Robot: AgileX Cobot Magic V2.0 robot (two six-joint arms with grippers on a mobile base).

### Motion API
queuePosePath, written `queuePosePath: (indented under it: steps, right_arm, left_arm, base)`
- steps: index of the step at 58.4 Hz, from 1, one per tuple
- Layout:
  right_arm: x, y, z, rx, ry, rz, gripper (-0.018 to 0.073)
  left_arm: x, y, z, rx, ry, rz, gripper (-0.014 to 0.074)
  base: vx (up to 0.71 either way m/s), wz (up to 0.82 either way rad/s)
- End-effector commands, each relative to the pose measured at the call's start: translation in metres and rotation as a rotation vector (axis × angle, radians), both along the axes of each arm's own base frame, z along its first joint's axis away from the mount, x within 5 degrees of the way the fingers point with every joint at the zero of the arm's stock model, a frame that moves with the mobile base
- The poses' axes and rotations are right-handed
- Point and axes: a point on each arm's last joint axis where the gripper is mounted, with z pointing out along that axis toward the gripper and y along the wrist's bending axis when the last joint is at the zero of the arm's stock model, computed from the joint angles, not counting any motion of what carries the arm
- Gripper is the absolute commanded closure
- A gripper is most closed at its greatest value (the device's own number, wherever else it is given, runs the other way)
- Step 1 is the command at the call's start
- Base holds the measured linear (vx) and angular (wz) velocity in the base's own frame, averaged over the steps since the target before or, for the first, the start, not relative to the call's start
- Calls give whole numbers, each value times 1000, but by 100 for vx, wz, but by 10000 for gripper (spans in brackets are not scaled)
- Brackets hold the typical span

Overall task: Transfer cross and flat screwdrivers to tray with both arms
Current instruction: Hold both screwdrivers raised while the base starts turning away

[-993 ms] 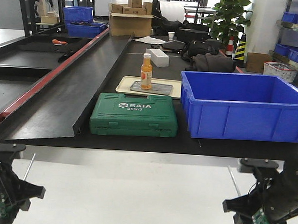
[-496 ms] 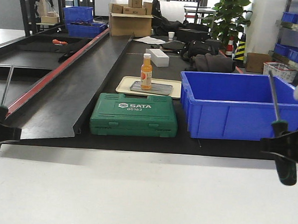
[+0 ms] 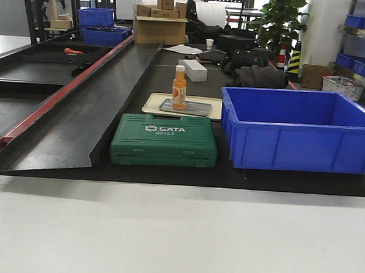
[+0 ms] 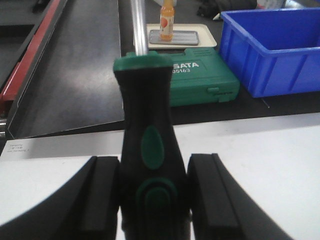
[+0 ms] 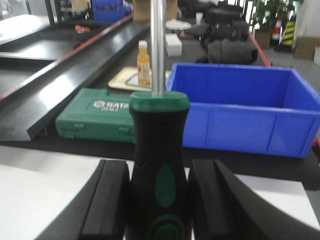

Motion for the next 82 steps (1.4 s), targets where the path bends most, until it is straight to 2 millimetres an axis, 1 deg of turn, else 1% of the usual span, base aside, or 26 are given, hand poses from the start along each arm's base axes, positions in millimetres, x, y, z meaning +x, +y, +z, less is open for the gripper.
queuePosePath:
  steps: [1, 5, 11, 17, 24, 29, 82]
  right_arm:
    - [-14, -2, 12, 8, -153, -12, 567]
    - [-21, -3, 3, 10, -164, -14, 567]
    - [-32, -3, -9, 12, -179, -17, 567]
    - [-41, -4, -15, 19, -183, -17, 567]
    - [-48, -4, -16, 21, -184, -16, 567]
    - [-49, -4, -16, 21, -181, -16, 567]
    - [-49, -4, -17, 19, -176, -15, 567]
  left_arm:
    - [-19, 2, 12, -39, -153, -9, 595]
    - [-31, 5, 6, -36, -157, -9, 595]
    - [-46, 8, 7, -32, -188, -11, 595]
    - [-63, 11, 13, -17, -243, -15, 595]
    - [-74, 14, 17, -23, -278, -15, 595]
    - [-77, 14, 18, -25, -286, -15, 594]
    - [-77, 14, 17, -25, -279, -14, 594]
  base:
    - [0, 0]
    - [0, 0]
    - [0, 0]
    - [0, 0]
    - [0, 0]
    - [0, 0]
    - [0, 0]
